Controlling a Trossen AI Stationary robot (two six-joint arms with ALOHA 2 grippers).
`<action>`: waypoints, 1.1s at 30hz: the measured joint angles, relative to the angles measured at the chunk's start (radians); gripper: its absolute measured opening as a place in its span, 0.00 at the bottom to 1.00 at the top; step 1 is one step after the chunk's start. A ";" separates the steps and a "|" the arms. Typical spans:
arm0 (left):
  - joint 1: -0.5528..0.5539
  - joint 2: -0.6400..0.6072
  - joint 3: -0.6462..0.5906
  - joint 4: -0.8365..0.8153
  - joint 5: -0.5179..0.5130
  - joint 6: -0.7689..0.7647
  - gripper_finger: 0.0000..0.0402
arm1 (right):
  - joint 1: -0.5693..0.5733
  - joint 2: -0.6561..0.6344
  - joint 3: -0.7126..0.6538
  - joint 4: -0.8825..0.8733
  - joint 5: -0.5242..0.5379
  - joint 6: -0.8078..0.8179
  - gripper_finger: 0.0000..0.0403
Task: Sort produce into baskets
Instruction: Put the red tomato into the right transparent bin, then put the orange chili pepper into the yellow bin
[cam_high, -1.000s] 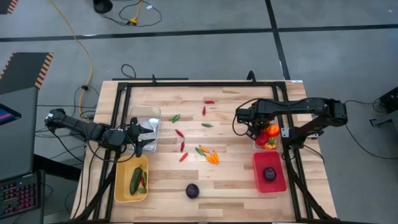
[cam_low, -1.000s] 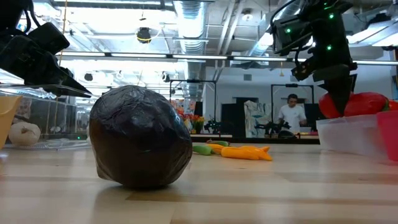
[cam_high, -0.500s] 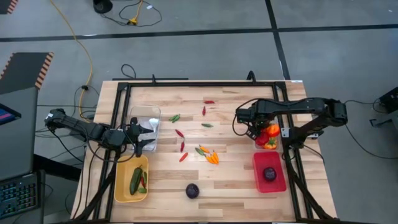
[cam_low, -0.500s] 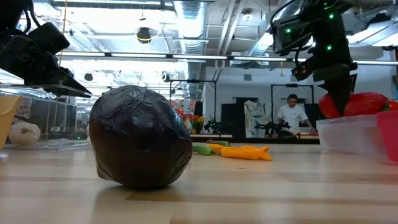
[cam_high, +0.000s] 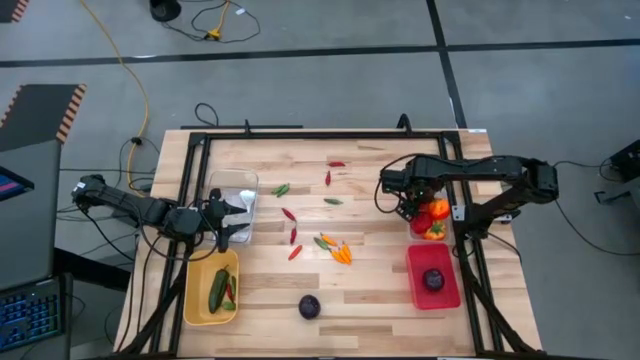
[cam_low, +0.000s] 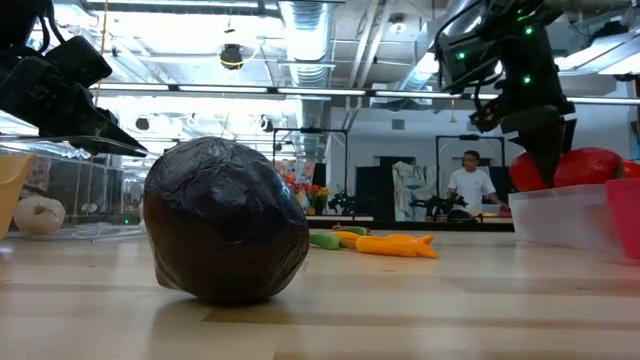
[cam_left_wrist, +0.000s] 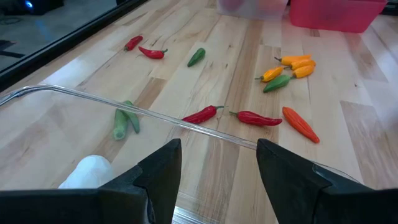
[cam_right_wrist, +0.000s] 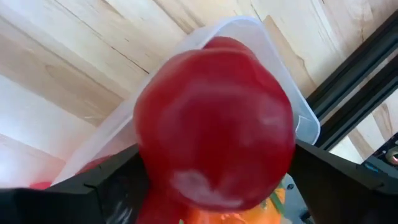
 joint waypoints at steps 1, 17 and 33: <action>0.000 0.000 0.000 0.000 0.000 0.000 0.49 | -0.003 0.000 0.000 -0.009 -0.012 0.000 0.96; 0.000 0.000 0.000 0.000 0.000 0.000 0.49 | -0.008 0.000 0.000 -0.067 -0.121 0.000 0.96; 0.000 0.000 0.000 0.000 0.000 0.000 0.49 | -0.008 0.000 0.043 -0.131 -0.121 -0.001 0.96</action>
